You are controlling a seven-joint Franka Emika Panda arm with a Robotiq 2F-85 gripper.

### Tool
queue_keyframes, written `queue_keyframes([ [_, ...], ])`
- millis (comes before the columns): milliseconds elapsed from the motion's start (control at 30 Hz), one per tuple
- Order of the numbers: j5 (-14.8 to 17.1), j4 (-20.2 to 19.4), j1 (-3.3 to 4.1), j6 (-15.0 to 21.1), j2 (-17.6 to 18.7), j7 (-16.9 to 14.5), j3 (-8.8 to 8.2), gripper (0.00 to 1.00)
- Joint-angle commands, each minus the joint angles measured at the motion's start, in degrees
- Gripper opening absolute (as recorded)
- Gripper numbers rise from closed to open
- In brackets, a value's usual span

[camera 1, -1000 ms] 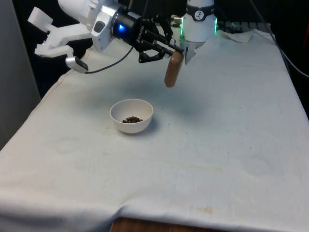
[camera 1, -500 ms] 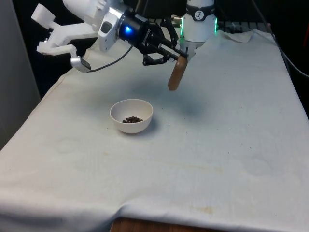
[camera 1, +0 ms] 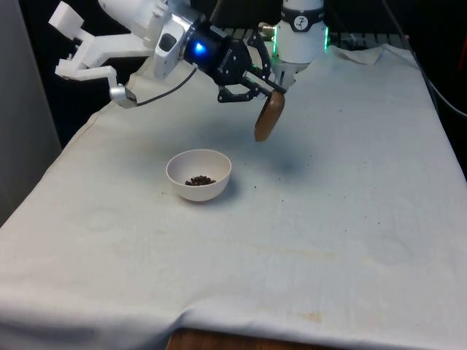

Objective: Pour the coffee beans from the cup into the bowl.

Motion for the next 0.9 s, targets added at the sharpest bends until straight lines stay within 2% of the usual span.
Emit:
queue_keyframes([
  [0, -0.2, 0.0, 0.00, 0.3, -0.1, -0.1, 0.17, 0.01],
  [33, -0.8, -0.5, 0.80, 1.8, -0.6, 0.2, -0.17, 0.01],
  [267, -3.4, -0.6, 0.86, 4.0, -1.0, 0.3, 0.97, 0.01],
  [300, -2.9, -0.1, 0.06, 2.6, -0.5, -0.1, 1.38, 0.01],
  [333, -3.8, -0.6, 0.86, 4.2, -1.1, 0.4, 1.09, 0.01],
  [533, -5.7, -0.5, 0.97, 6.2, -1.3, 0.9, 2.18, 0.01],
  [567, -5.6, -0.1, 0.11, 5.2, -0.9, 0.4, 2.75, 0.01],
  [600, -6.3, -0.5, 0.97, 6.8, -1.3, 1.2, 2.46, 0.01],
  [867, -8.8, -0.5, 0.97, 9.3, -1.7, 2.8, 3.84, 0.01],
])
